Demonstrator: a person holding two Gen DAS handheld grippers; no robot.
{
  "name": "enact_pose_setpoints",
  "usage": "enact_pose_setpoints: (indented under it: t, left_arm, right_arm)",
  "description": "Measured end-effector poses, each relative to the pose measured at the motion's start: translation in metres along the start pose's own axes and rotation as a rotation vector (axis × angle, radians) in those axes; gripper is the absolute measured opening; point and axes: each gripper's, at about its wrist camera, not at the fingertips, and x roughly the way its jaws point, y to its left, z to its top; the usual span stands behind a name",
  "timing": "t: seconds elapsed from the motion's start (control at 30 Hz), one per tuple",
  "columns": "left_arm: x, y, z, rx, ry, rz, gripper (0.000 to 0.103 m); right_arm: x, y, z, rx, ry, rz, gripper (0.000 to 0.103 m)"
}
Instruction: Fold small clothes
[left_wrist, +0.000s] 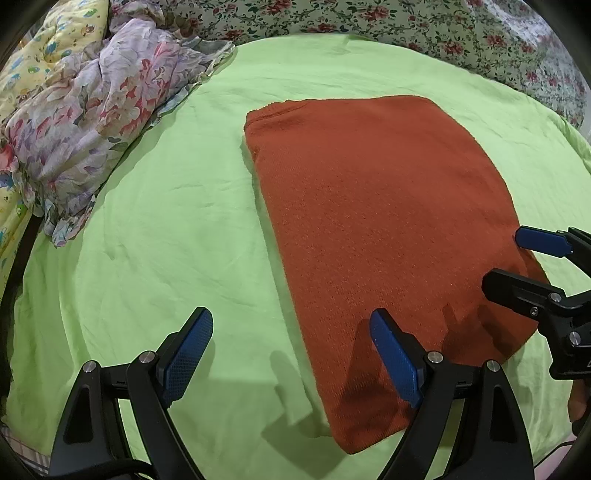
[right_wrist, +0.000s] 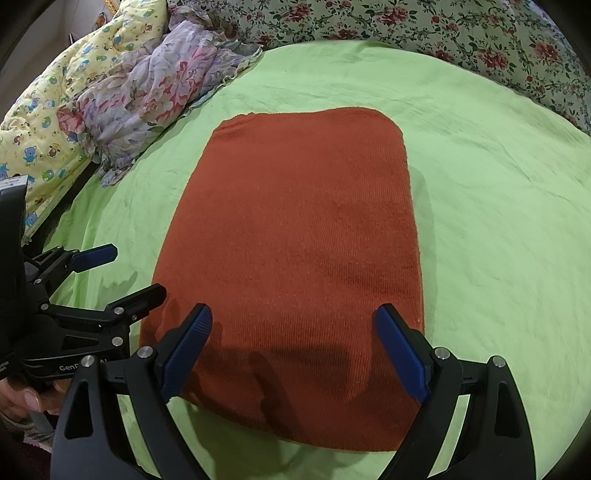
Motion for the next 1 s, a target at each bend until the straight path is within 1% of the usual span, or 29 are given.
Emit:
enact_pose_setpoints:
  t: [0.27,0.47,1.0]
  left_arm:
    - [0.0003,0.0010,0.0008,-0.002,-0.001,0.004,0.087]
    - [-0.0012,0.0009,0.0013,0.004,-0.021,0.015,0.087]
    - [-0.0034,0.0035,0.0060,0.008,-0.026,0.017,0.087]
  right_arm:
    - [-0.0003,-0.0003,0.0015,0.002,-0.001,0.002,0.090]
    - [-0.0001,-0.0013,0.0020,0.004,-0.002,0.004,0.090]
    - [-0.0009,-0.0056,0.0061,0.007,-0.005,0.008,0.090]
